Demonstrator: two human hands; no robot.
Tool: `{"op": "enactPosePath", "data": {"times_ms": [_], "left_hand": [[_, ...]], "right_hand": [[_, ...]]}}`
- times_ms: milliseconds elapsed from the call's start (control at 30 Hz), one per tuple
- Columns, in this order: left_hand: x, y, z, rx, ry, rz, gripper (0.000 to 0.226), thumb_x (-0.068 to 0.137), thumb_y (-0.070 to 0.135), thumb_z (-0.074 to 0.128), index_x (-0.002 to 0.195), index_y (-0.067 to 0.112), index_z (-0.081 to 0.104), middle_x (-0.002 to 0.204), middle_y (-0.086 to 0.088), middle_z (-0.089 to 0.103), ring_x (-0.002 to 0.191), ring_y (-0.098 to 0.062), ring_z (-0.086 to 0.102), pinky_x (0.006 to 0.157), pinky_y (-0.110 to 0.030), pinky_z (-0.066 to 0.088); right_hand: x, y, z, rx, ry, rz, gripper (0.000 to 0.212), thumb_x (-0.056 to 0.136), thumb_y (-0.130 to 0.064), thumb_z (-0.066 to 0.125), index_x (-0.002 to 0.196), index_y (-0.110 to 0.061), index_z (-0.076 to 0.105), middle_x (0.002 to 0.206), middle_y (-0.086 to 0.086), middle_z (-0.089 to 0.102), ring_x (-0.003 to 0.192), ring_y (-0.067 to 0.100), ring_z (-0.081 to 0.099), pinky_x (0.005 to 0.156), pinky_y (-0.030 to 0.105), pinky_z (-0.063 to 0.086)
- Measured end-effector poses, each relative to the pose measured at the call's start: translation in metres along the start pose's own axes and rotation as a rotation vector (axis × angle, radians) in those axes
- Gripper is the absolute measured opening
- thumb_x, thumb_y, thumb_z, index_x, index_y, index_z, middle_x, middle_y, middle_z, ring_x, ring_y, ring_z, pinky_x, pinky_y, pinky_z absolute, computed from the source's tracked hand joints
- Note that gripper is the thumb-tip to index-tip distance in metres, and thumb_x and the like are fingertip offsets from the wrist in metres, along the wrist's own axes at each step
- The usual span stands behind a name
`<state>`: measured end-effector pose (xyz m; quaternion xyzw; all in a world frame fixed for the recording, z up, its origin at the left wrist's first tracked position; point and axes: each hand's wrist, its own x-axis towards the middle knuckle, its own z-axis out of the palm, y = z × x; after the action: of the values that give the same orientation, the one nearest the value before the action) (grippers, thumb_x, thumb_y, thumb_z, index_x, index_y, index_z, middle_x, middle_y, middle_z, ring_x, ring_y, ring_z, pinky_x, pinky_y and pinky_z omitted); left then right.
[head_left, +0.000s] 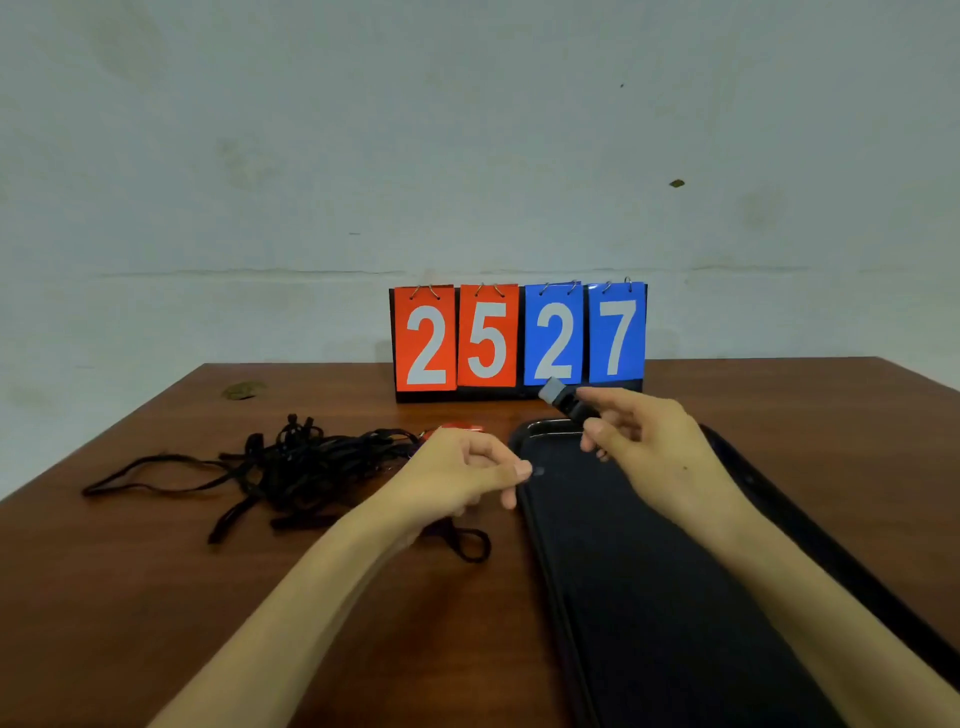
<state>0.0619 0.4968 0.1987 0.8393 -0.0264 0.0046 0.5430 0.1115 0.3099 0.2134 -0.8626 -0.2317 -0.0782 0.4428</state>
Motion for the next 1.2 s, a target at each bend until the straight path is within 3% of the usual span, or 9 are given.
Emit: {"op": "enactPosePath", "data": {"times_ms": [67,167,300,433,567,700,867,1067,1200], "left_hand": [[0.001,0.001,-0.004,0.092,0.045,0.068,0.008,0.085,0.025,0.065,0.078,0.026,0.068,0.069,0.010,0.068,0.065,0.006,0.061,0.058,-0.006,0.039],[0.000,0.002,-0.008,0.161,0.078,0.178,0.009,0.084,0.023,0.066,0.080,0.031,0.067,0.083,0.016,0.067,0.083,0.012,0.059,0.069,0.001,0.040],[0.001,0.002,-0.010,0.137,0.096,0.257,0.012,0.084,0.020,0.065,0.080,0.031,0.066,0.078,0.020,0.067,0.082,0.010,0.060,0.071,-0.001,0.042],[0.004,-0.002,-0.011,0.042,0.112,0.244,0.006,0.085,0.025,0.062,0.083,0.025,0.068,0.073,0.017,0.067,0.073,0.002,0.063,0.065,-0.009,0.047],[0.003,-0.003,-0.008,-0.061,0.091,0.182,0.024,0.084,0.034,0.059,0.089,0.013,0.069,0.065,0.008,0.063,0.062,-0.007,0.058,0.060,-0.019,0.046],[0.001,-0.002,0.000,-0.164,0.053,0.120,0.014,0.094,0.021,0.052,0.085,0.019,0.062,0.053,0.000,0.056,0.042,-0.012,0.037,0.040,-0.018,0.029],[0.000,-0.001,0.017,-0.249,-0.039,0.131,0.021,0.097,0.027,0.045,0.093,0.006,0.050,0.054,-0.005,0.058,0.033,-0.009,0.028,0.036,-0.018,0.021],[0.001,-0.001,0.024,-0.154,-0.060,0.120,0.017,0.097,0.024,0.046,0.089,0.012,0.056,0.051,-0.002,0.056,0.031,-0.009,0.030,0.033,-0.018,0.024],[-0.001,0.002,0.023,-0.061,-0.003,0.155,0.016,0.093,0.025,0.055,0.088,0.011,0.060,0.049,0.002,0.054,0.032,-0.006,0.036,0.035,-0.016,0.029]], "right_hand": [[-0.001,0.003,-0.001,-0.116,-0.025,0.004,0.034,0.091,-0.020,0.058,0.125,-0.021,0.057,0.083,-0.011,0.066,0.076,-0.003,0.060,0.067,0.009,0.044],[0.000,0.004,0.002,-0.169,-0.140,0.059,0.020,0.087,-0.021,0.063,0.107,-0.022,0.065,0.082,-0.009,0.069,0.075,-0.001,0.063,0.074,0.014,0.049],[-0.004,0.000,0.005,-0.146,-0.263,-0.020,0.017,0.084,-0.013,0.066,0.086,-0.030,0.064,0.078,-0.008,0.069,0.075,0.001,0.065,0.072,0.014,0.052],[-0.009,-0.007,0.004,0.034,-0.403,-0.102,0.016,0.081,-0.006,0.067,0.087,-0.020,0.066,0.076,-0.006,0.071,0.075,0.000,0.067,0.069,0.011,0.051],[-0.010,-0.012,0.005,0.229,-0.464,-0.103,0.009,0.084,-0.006,0.064,0.089,-0.013,0.064,0.079,-0.001,0.074,0.074,0.007,0.070,0.066,0.017,0.053],[-0.010,-0.014,0.003,0.448,-0.415,-0.045,0.007,0.088,-0.003,0.056,0.090,-0.008,0.059,0.084,0.007,0.074,0.074,0.015,0.070,0.061,0.020,0.054],[-0.006,-0.008,0.004,0.568,-0.232,0.033,0.005,0.090,-0.005,0.053,0.094,-0.007,0.054,0.079,0.008,0.072,0.067,0.018,0.069,0.056,0.024,0.055],[-0.006,0.000,0.005,0.275,0.035,0.019,0.008,0.091,-0.009,0.055,0.092,-0.016,0.053,0.079,0.004,0.066,0.066,0.011,0.067,0.060,0.023,0.056],[-0.007,0.002,0.005,-0.024,0.055,-0.064,0.008,0.092,-0.013,0.054,0.095,-0.020,0.052,0.080,-0.005,0.062,0.071,0.007,0.063,0.064,0.018,0.053]]}}
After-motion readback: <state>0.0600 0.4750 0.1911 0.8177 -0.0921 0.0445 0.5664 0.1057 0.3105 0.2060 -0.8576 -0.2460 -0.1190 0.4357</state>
